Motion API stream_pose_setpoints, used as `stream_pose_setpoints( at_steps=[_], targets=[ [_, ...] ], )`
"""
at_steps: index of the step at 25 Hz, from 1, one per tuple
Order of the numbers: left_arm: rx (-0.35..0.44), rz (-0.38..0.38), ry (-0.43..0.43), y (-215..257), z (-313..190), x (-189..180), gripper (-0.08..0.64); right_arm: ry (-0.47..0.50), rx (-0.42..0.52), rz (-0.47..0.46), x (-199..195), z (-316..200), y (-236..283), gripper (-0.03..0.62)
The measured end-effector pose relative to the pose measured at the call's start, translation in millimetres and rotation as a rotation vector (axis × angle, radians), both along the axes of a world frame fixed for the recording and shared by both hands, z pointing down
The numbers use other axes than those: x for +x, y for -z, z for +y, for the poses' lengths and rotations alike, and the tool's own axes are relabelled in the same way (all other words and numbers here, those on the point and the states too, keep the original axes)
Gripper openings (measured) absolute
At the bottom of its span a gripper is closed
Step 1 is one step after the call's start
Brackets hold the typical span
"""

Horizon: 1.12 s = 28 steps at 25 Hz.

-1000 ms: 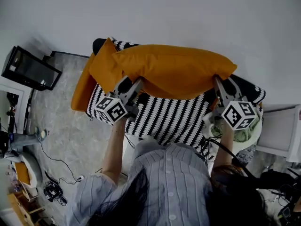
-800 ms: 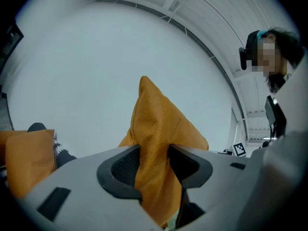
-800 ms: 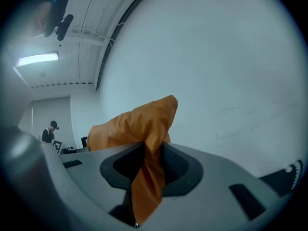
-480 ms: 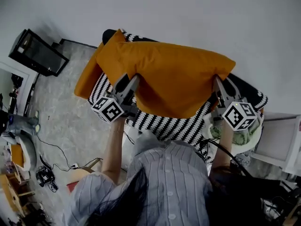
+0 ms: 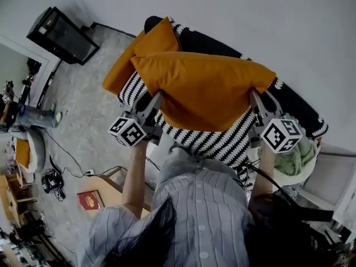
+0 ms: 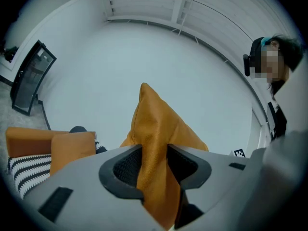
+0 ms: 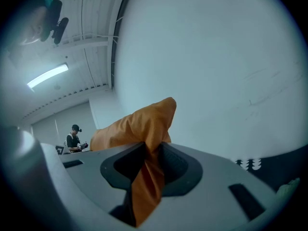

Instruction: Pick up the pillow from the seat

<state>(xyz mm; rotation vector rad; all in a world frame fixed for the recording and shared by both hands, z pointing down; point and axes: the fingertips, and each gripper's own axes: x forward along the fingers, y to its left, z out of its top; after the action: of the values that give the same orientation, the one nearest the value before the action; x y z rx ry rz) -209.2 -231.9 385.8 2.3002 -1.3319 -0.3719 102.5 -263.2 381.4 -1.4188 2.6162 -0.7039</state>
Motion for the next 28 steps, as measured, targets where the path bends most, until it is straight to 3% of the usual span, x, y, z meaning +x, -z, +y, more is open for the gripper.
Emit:
stream_pose_setpoints(
  at_steps=[14,22,28],
  targets=[
    [0.010,0.011,0.075,-4.0,45.8,-115.0,0.170,0.067,-0.029,0.010,-117.5,26.9,-3.6,0.106],
    [0.009,0.023,0.050,-6.1,68.0,-194.6,0.170,0.046,-0.054,0.034,-195.6,57.6,-7.1,0.106],
    [-0.004,0.044,-0.001,-12.4,82.4,-231.1,0.170,-0.008,-0.072,0.047,-230.7,86.5,-12.5,0.106]
  ],
)
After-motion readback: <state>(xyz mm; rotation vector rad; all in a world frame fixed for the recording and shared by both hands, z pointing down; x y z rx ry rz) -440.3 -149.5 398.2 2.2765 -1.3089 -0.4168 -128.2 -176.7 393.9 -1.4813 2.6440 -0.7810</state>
